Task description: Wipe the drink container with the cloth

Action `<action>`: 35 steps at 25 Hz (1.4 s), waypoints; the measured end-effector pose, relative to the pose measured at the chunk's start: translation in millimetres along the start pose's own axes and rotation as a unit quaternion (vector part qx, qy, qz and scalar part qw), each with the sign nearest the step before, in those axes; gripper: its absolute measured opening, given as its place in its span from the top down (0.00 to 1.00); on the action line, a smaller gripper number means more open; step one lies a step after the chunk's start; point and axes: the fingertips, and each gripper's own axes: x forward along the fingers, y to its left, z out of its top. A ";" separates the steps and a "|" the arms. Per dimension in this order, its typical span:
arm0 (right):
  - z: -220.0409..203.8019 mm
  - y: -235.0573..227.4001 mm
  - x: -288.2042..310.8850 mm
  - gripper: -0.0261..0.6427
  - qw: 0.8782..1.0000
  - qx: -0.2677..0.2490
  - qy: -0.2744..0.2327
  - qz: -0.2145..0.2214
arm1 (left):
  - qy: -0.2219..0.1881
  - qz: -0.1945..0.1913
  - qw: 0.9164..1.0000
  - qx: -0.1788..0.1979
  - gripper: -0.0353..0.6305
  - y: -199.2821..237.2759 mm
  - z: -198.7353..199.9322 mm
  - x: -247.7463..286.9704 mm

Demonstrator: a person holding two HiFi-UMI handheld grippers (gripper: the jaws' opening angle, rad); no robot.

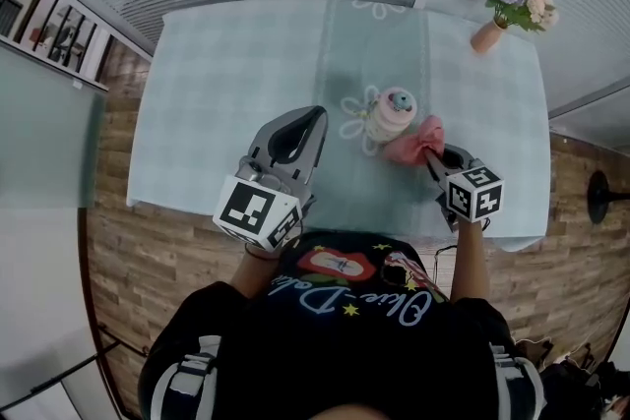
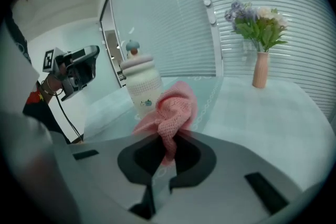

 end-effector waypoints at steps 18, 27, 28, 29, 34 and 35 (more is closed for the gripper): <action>113.6 -1.0 -14.6 0.94 0.986 -0.011 -0.167 -0.025 | -0.001 0.015 1.000 0.016 0.94 1.5 8.7 -1.9; 89.9 4.3 15.7 0.94 0.993 -0.024 -0.113 -0.020 | 0.004 0.026 1.000 0.014 0.94 6.9 5.2 -10.6; 87.4 3.5 18.3 0.94 0.994 -0.022 -0.109 -0.021 | 0.004 0.026 1.000 0.014 0.94 6.9 4.7 -11.1; 84.8 2.3 20.8 0.94 0.994 -0.020 -0.105 -0.021 | 0.005 0.027 1.000 0.014 0.94 7.3 4.2 -11.8; 67.6 -2.7 33.3 0.94 0.997 -0.019 -0.075 -0.023 | 0.006 0.037 0.999 0.012 0.94 10.7 2.0 -17.0; 64.0 -3.5 35.6 0.94 0.997 -0.019 -0.068 -0.023 | 0.006 0.039 0.999 0.012 0.94 11.3 2.0 -18.2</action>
